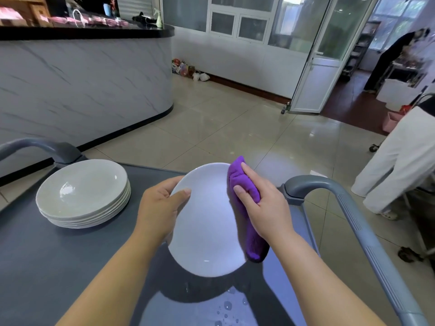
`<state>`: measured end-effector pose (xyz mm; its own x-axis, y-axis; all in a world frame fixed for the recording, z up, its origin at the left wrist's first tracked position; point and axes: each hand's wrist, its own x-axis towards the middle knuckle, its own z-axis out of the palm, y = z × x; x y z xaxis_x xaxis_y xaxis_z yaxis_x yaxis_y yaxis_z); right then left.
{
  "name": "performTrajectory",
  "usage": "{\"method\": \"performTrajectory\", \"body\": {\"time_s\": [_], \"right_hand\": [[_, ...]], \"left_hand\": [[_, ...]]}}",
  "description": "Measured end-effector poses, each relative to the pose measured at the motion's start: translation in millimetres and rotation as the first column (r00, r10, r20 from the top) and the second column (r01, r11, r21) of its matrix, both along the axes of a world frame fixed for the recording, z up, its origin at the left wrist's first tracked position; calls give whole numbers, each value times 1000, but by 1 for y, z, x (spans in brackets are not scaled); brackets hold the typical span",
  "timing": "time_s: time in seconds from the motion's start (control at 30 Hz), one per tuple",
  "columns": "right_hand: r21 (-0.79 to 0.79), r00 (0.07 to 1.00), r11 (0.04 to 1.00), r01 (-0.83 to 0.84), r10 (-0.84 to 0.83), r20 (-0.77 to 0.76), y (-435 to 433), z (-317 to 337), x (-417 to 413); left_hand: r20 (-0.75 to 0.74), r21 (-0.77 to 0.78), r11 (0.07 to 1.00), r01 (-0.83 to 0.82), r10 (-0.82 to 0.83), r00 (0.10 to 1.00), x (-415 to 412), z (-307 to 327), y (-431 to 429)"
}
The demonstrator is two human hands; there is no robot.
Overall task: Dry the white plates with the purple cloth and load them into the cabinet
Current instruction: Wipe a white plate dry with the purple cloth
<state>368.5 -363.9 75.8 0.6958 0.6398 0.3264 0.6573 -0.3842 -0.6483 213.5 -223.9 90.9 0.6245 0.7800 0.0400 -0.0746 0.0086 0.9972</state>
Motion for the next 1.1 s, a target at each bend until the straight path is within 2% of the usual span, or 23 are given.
{"method": "performTrajectory", "body": {"time_s": [0.13, 0.2, 0.3, 0.4, 0.47, 0.53, 0.6, 0.7, 0.77, 0.87, 0.93, 0.97, 1.03, 1.1], "right_hand": [[198, 948, 972, 127, -60, -313, -6, -20, -18], [244, 933, 956, 165, -71, -353, -9, -29, -26], [227, 946, 962, 152, -75, -316, -14, -19, -19], [178, 985, 982, 62, -31, -170, -18, 6, -5], [155, 995, 987, 41, -26, -99, -17, 19, -2], [203, 991, 976, 76, -52, -123, -17, 22, -5], [272, 975, 949, 157, -104, -199, -15, 13, -13], [406, 880, 862, 303, -91, -465, -8, -13, -32], [414, 850, 843, 344, -92, -519, -7, -24, -41], [386, 899, 880, 277, -95, -427, -14, -10, -27], [322, 961, 934, 151, -63, -268, -22, 12, -15], [260, 983, 961, 99, -54, -173, -24, 24, -11], [190, 996, 979, 69, -56, -71, -22, 40, -10], [270, 993, 956, 111, -95, -71, -17, 42, -14]], "left_hand": [[106, -89, 993, -77, 86, 991, 6, -3, -6], [113, -98, 992, -78, 89, 990, 7, -3, -7], [122, -150, 987, 53, -34, 992, 5, -2, 2], [74, -140, 966, 219, -210, 975, 4, 1, 9], [76, -113, 978, 177, -169, 983, 7, 3, 8], [115, -97, 989, 114, -103, 988, 10, 5, 4], [154, -85, 993, 78, -64, 986, 14, 6, -2], [160, -85, 996, -19, 33, 987, 17, 1, -15], [143, -73, 997, -19, 29, 989, 18, -3, -18], [135, -97, 983, 158, -145, 980, 11, -3, -3], [105, -102, 948, 301, -290, 951, 6, 3, 6], [78, -97, 945, 312, -306, 949, 5, 6, 8], [88, -107, 976, 188, -179, 980, 8, 10, 8], [127, -109, 993, 40, -26, 992, 13, 10, 2]]}}
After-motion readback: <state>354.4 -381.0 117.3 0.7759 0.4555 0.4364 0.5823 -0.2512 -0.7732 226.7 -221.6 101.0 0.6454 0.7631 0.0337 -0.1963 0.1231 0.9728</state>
